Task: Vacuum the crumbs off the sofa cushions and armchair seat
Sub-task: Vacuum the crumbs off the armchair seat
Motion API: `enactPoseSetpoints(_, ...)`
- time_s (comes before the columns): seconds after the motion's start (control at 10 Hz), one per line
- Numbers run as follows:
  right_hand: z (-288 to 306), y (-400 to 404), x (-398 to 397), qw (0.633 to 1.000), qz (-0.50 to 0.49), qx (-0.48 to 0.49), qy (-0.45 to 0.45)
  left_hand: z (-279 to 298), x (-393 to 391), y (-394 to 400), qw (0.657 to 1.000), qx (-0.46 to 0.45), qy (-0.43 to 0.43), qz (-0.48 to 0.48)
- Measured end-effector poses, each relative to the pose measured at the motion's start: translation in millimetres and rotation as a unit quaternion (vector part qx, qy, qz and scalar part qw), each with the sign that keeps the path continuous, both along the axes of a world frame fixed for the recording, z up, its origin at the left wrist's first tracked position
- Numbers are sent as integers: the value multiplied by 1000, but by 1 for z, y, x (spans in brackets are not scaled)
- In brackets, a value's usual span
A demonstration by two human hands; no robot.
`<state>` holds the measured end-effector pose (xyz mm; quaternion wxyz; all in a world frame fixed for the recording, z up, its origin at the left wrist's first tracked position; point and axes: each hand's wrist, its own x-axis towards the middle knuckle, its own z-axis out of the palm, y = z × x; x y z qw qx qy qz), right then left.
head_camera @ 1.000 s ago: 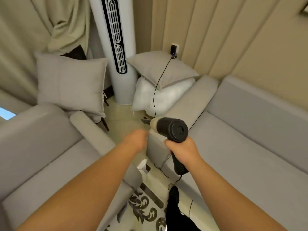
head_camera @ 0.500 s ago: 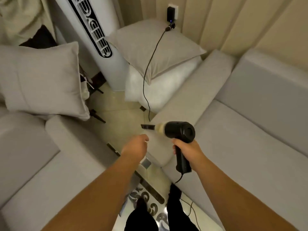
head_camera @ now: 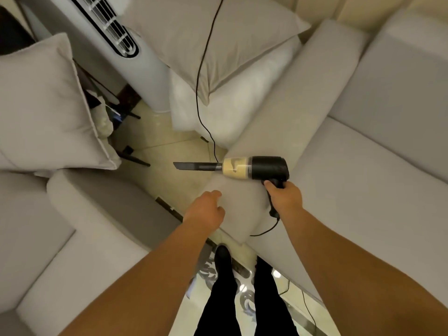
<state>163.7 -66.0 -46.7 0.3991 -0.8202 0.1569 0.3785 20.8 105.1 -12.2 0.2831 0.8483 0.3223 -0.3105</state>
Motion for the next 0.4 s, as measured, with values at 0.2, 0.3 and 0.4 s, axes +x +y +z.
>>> enactPoseSetpoints(0.2,-6,3,1,1000,29,2,5,4,-11,3,999,-27,-7,45)
enactPoseSetpoints(0.3,4,3,3,997,76,-25,13,14,-15,6,997,-33,-21,65)
enactPoseSetpoints(0.4,27,0,6,993,111,-36,32,27,-17,13,994,-48,-45,87)
